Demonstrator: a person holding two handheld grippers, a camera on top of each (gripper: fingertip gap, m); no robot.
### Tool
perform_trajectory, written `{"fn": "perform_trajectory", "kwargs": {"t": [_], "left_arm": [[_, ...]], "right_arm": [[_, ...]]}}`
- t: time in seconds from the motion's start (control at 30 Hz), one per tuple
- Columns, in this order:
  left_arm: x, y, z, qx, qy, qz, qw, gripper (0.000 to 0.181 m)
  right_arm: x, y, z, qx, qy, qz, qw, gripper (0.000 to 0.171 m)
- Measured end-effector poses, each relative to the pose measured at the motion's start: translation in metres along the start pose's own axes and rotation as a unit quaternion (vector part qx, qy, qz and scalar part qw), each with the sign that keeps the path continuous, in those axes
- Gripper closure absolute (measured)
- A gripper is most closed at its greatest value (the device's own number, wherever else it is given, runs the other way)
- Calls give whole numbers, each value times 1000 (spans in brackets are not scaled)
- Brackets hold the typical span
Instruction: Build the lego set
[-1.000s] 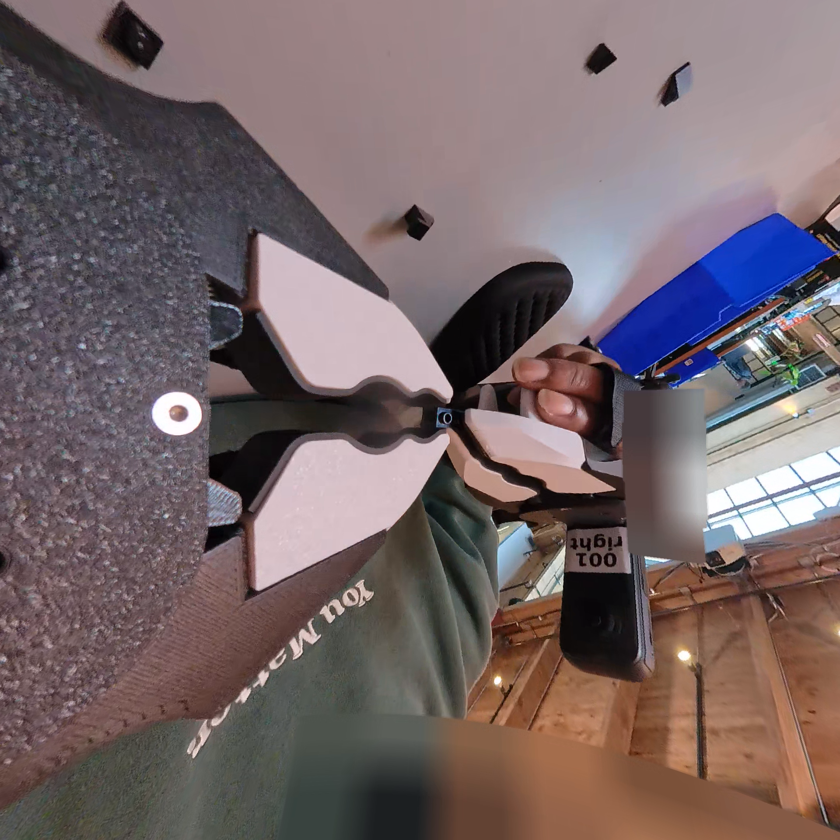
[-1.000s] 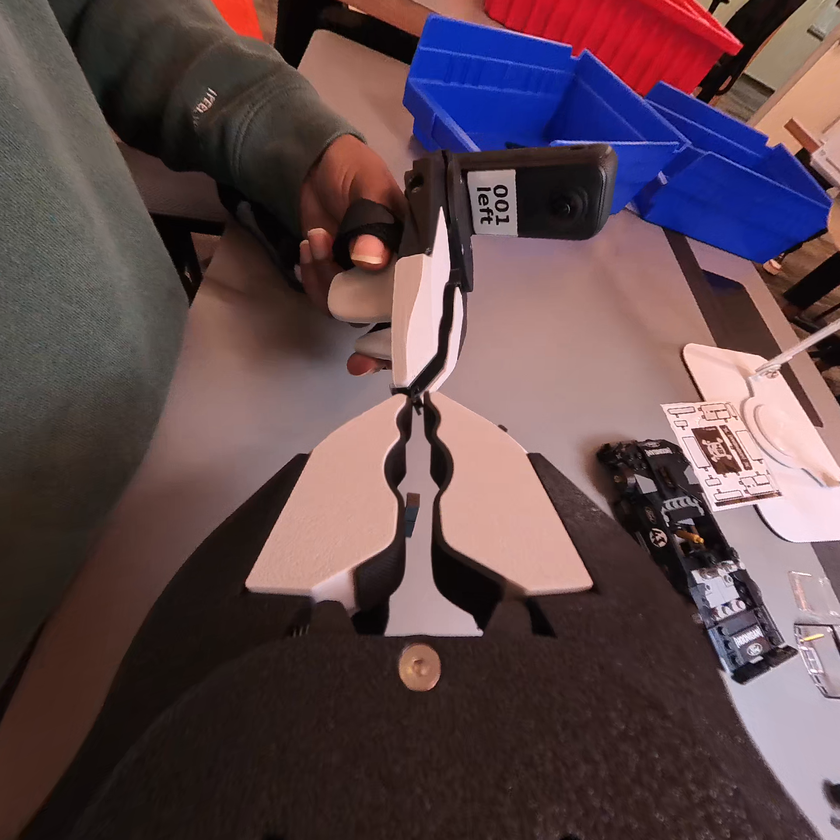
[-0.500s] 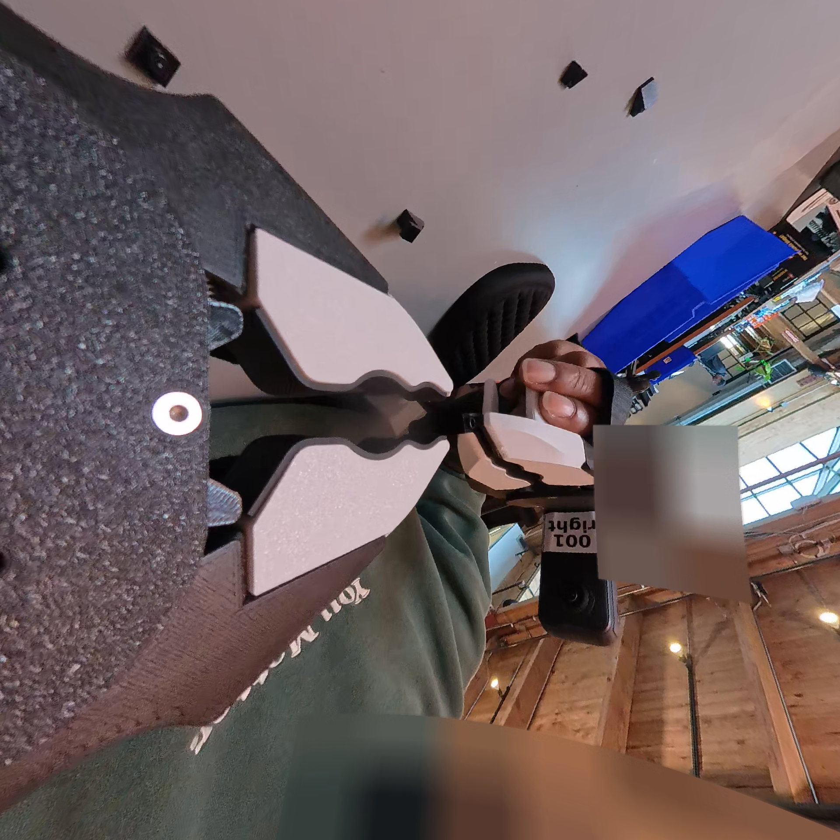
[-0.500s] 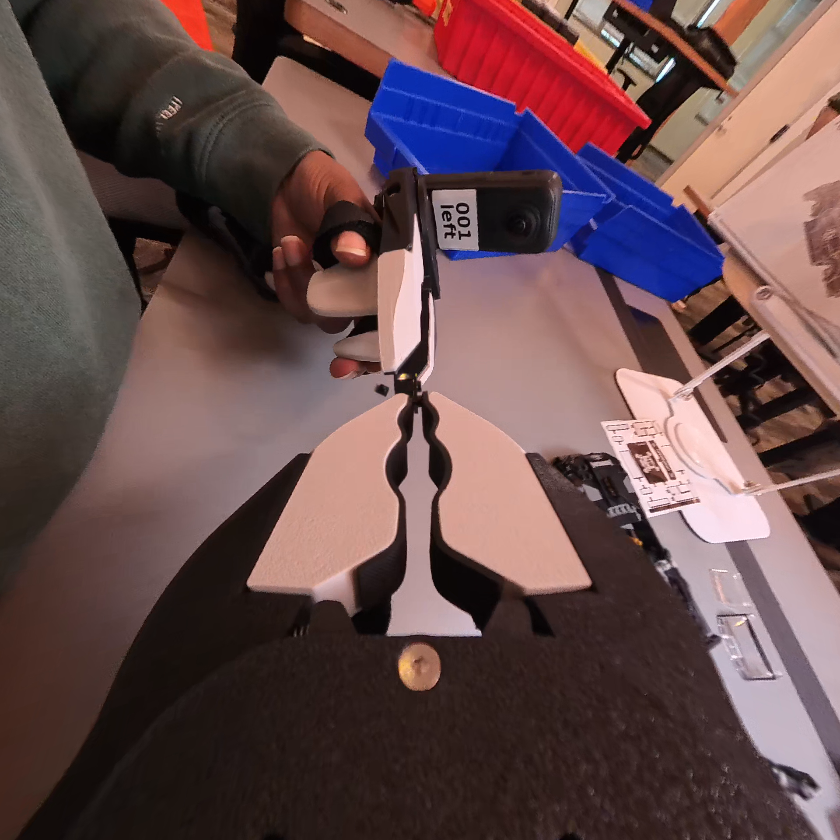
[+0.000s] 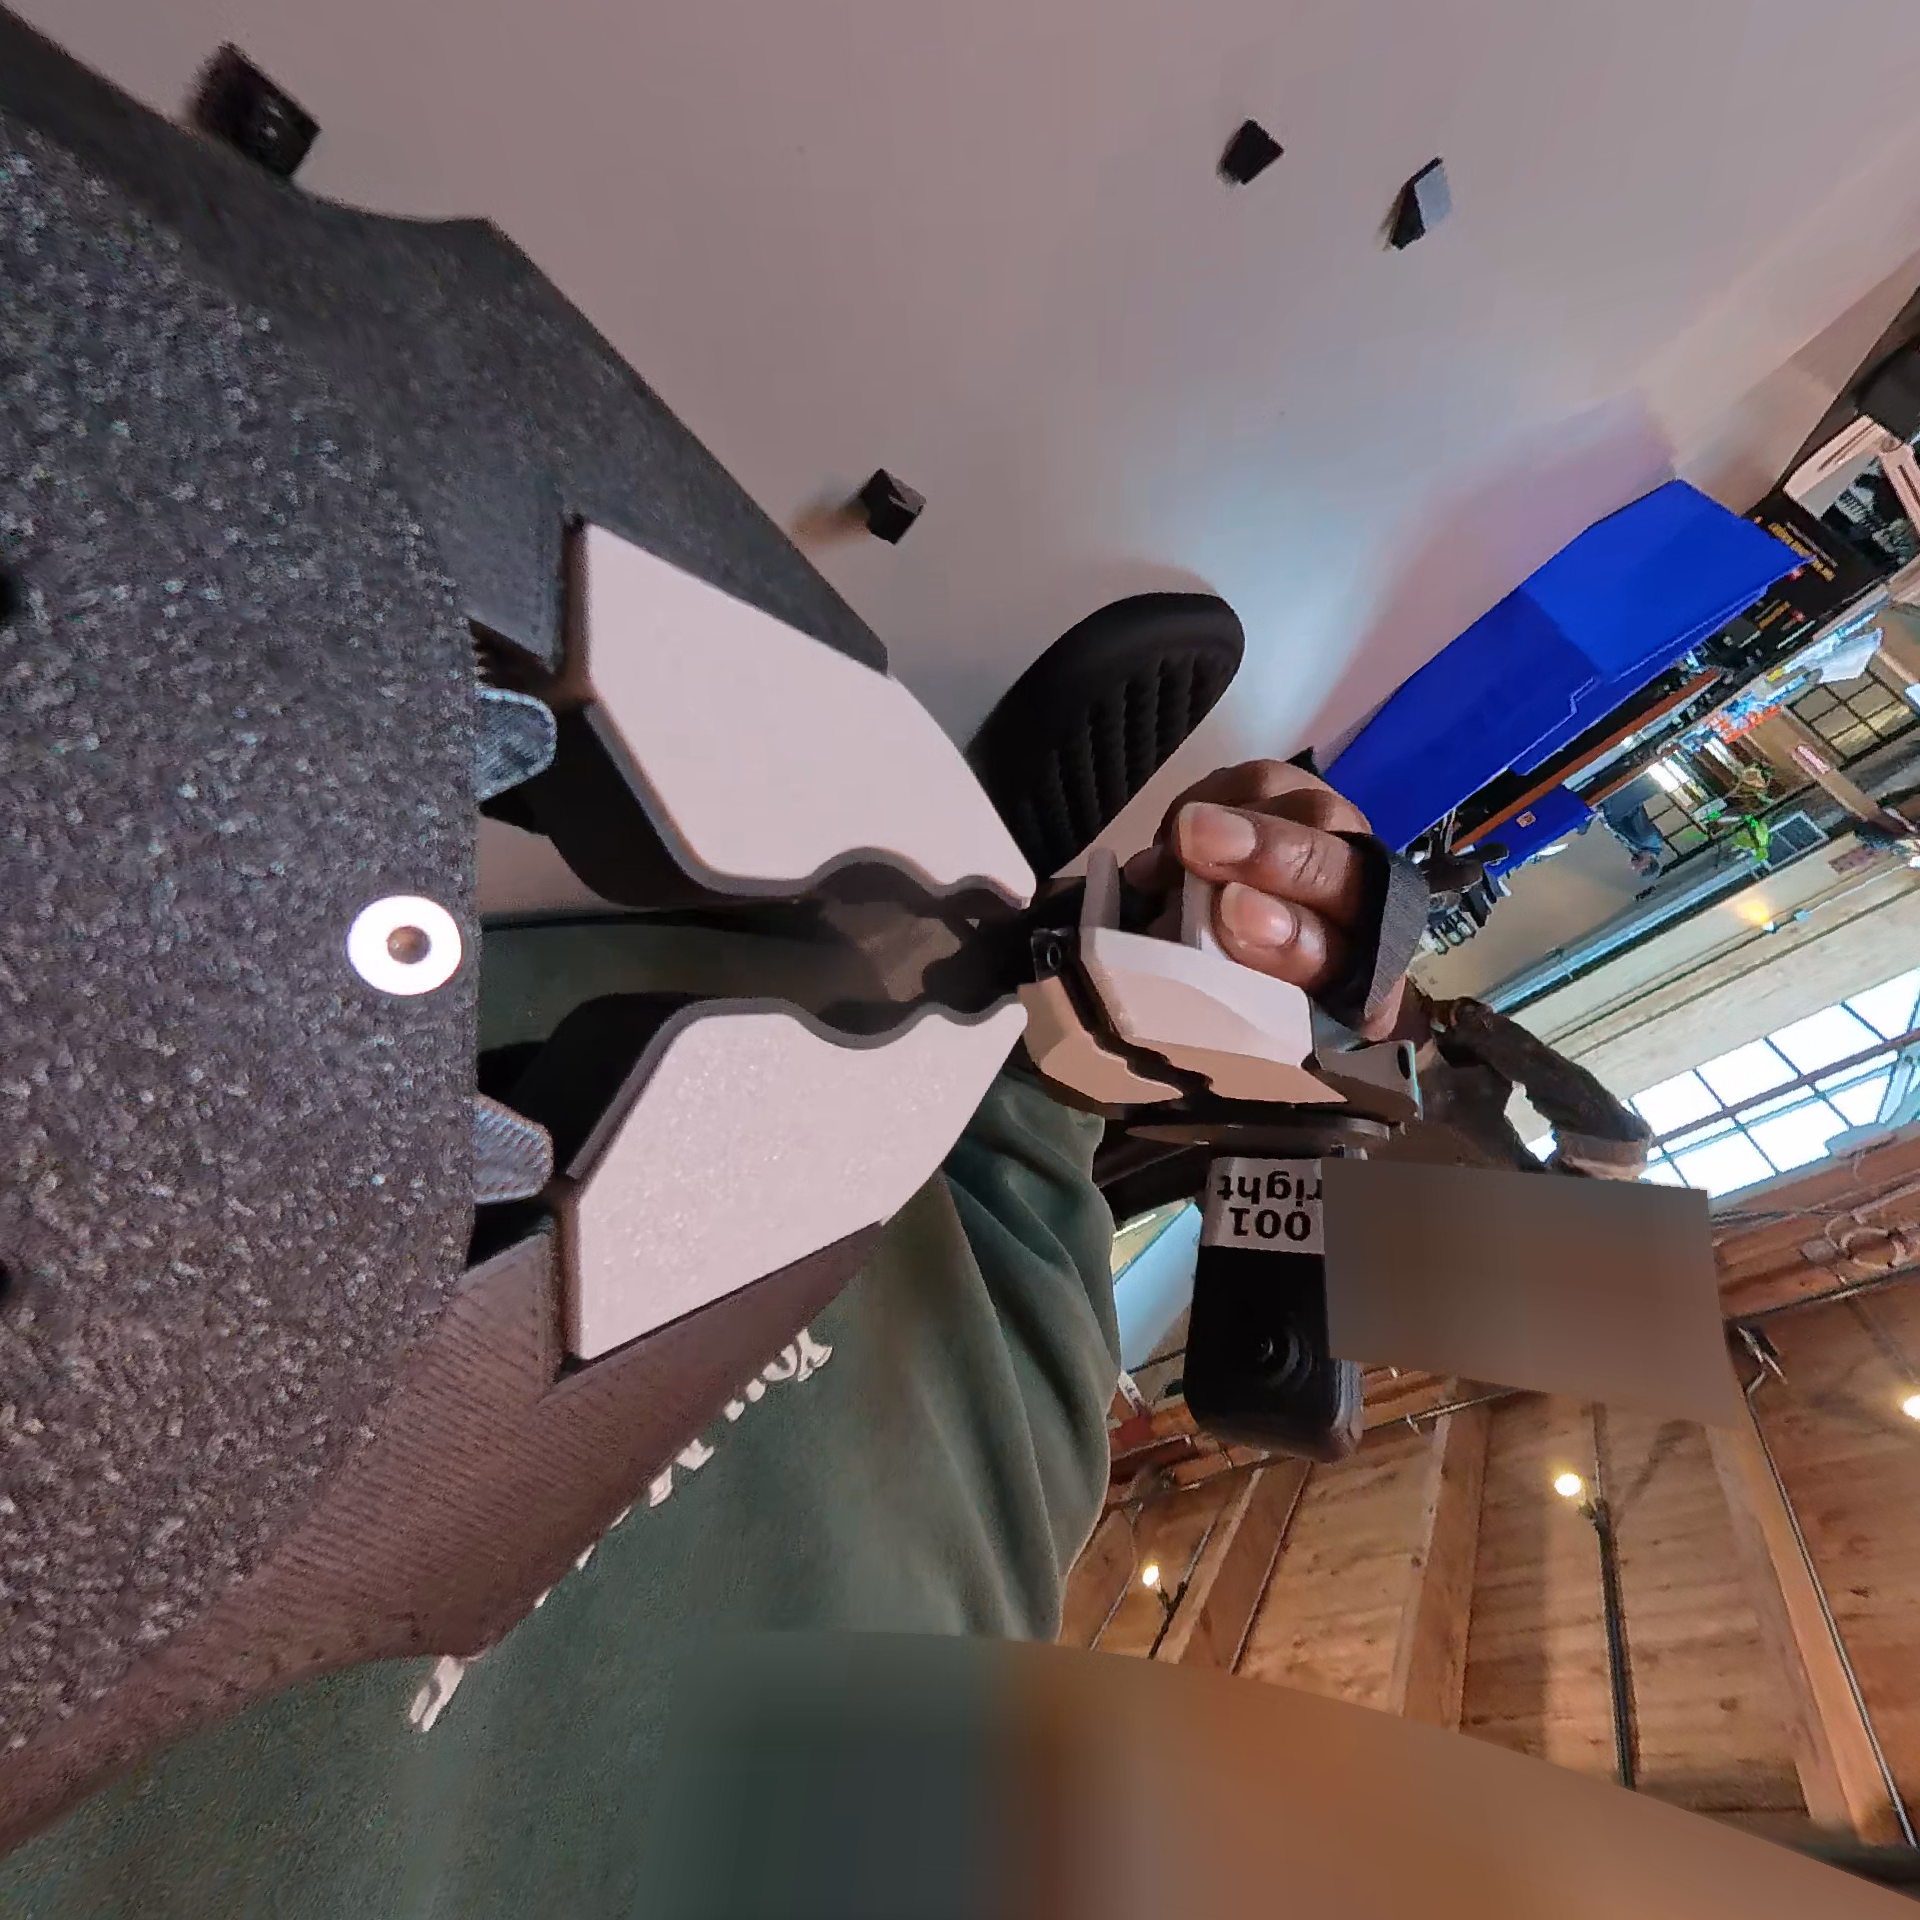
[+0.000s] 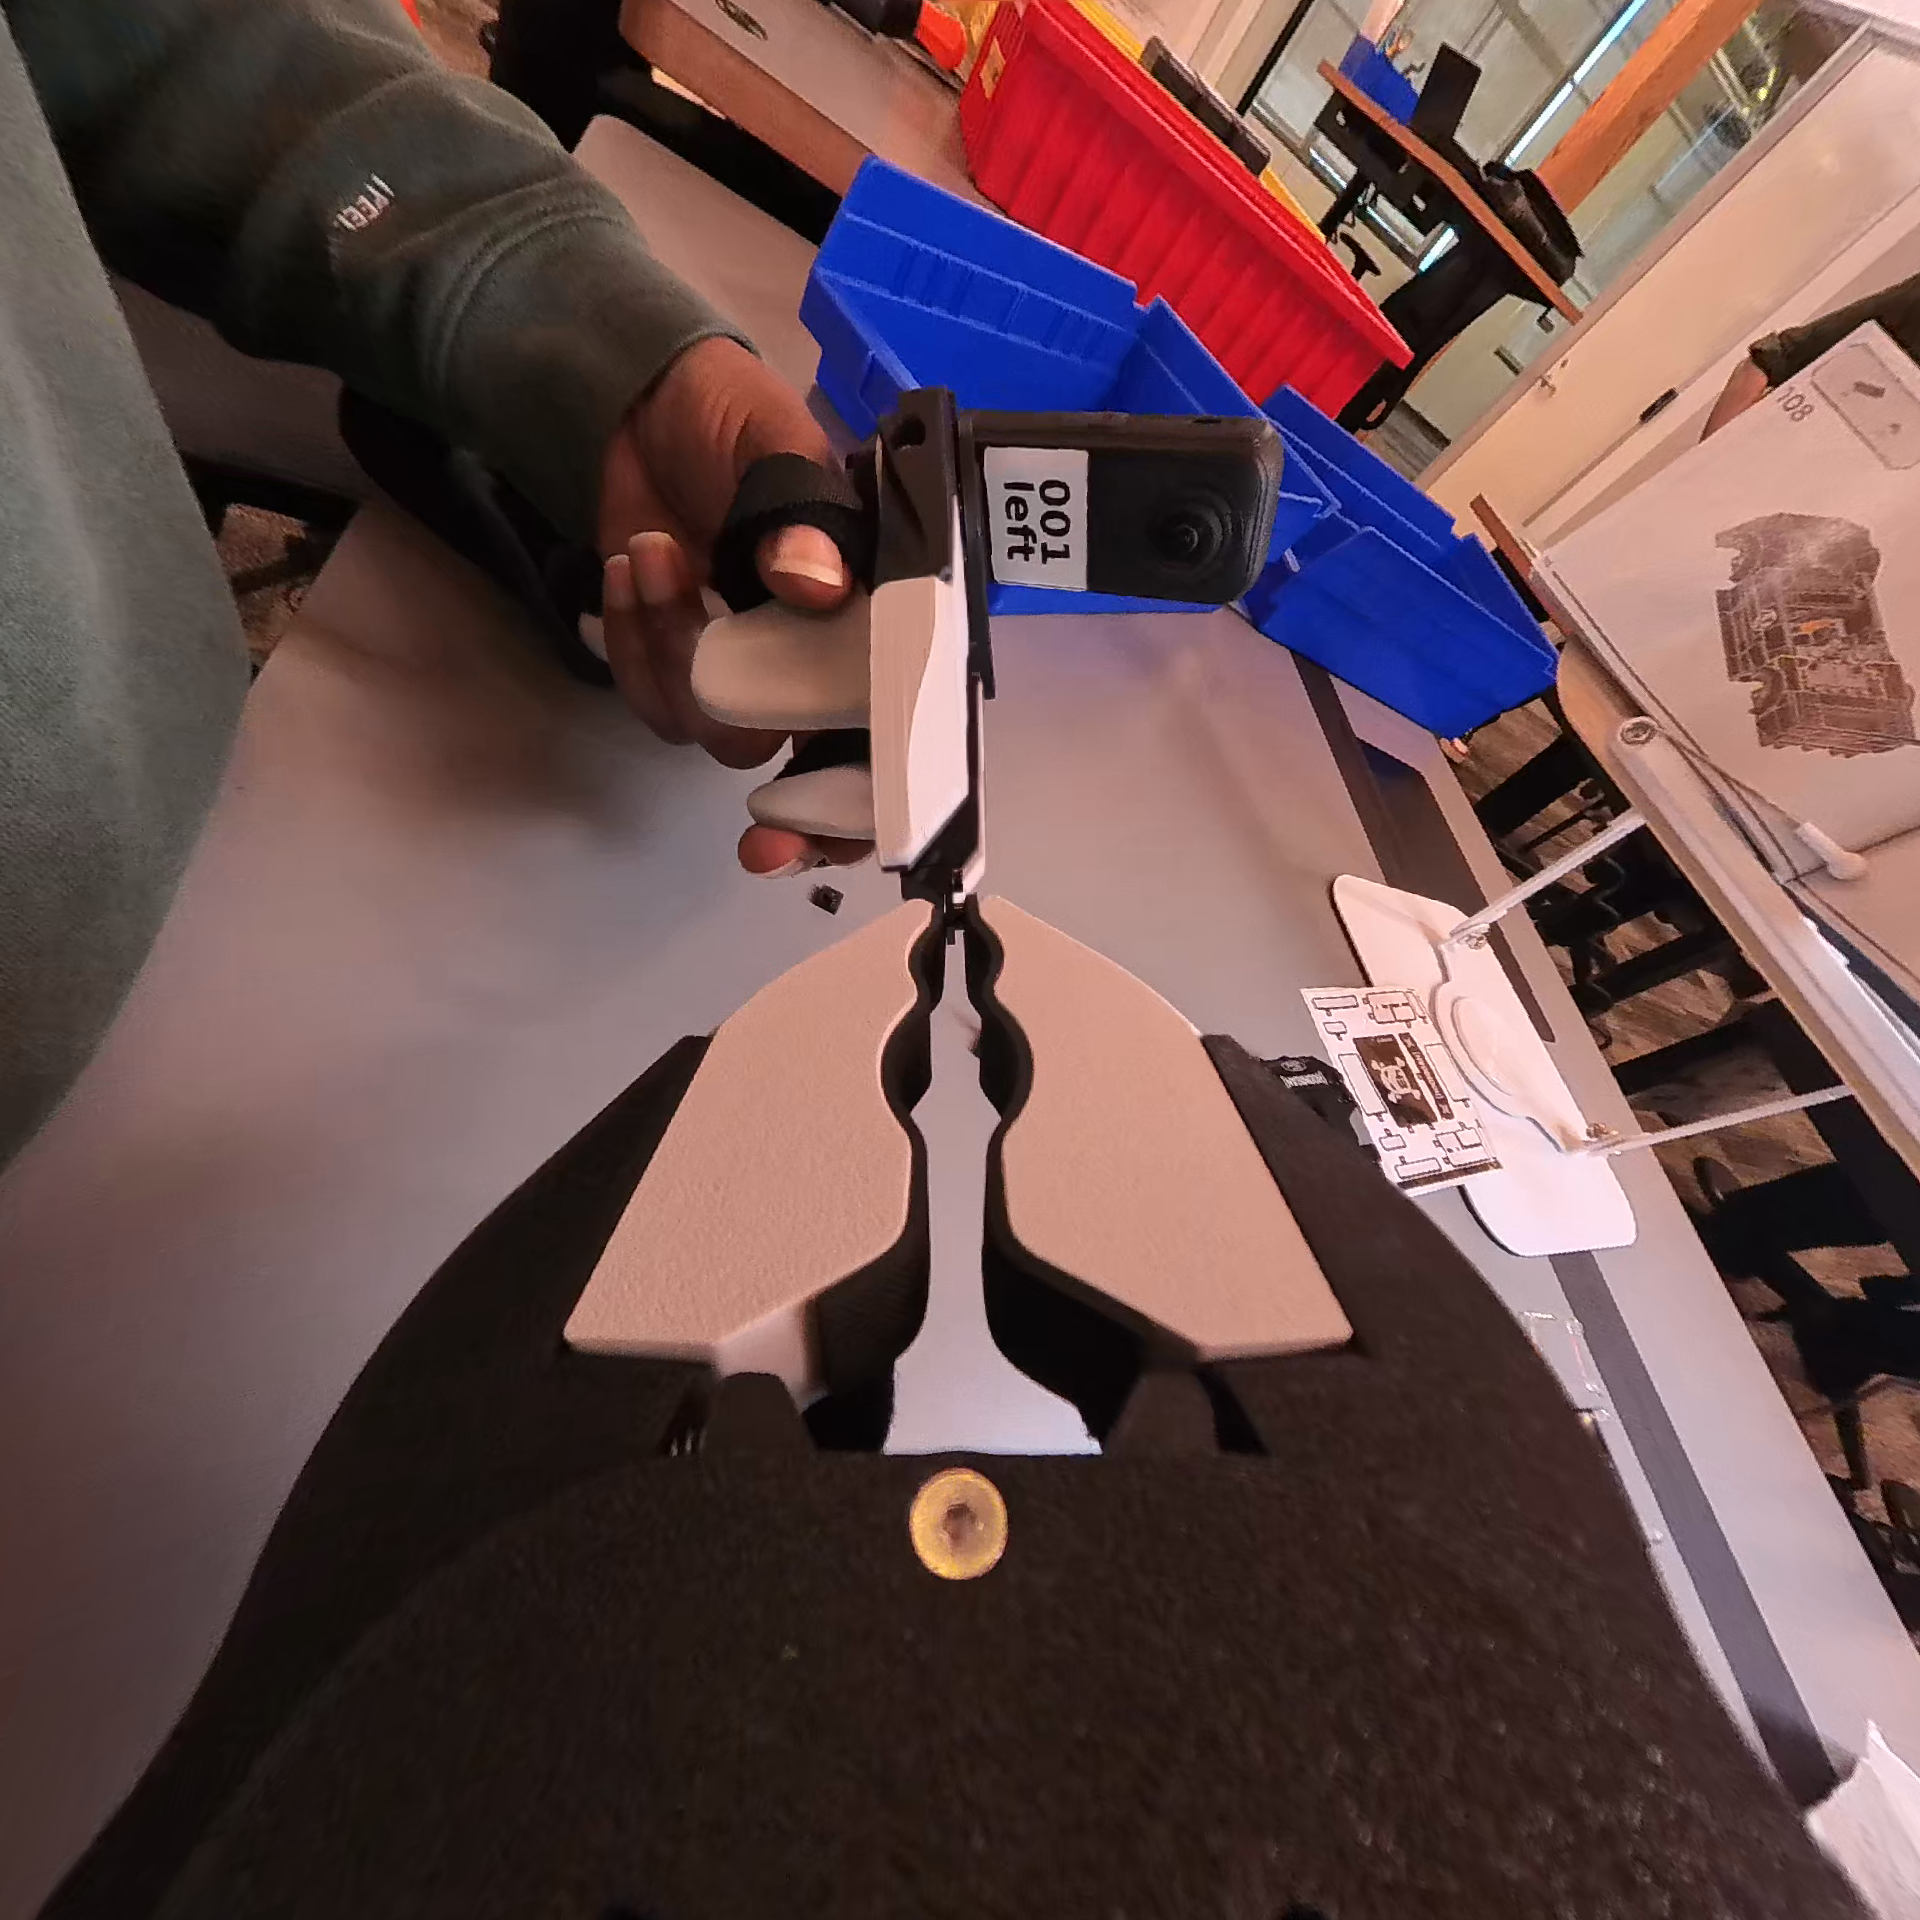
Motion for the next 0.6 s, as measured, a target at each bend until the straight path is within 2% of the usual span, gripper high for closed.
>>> {"fn": "perform_trajectory", "kwargs": {"t": [0.27, 0.47, 0.6], "left_arm": [[-5, 1, 0, -10, 42, 35, 998, 172], [-11, 0, -2, -48, 138, 86, 986, 173], [-15, -1, -4, -76, 189, 116, 972, 173]], "right_arm": [[-3, 1, -5, -9, -1, -1, 1000, 168], [-7, 2, -9, -14, 57, 34, 998, 165], [-9, 3, -12, -13, 104, 62, 993, 157]]}}
Point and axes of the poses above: each gripper's, where its closed fingertips meet, y out along the fingers, z out of its top, x = y × z across the jaws, the point moved 2 cm from there along -y, back along the fingers, and after that the axes turned 11 degrees about -y, right-handed, at the moved point
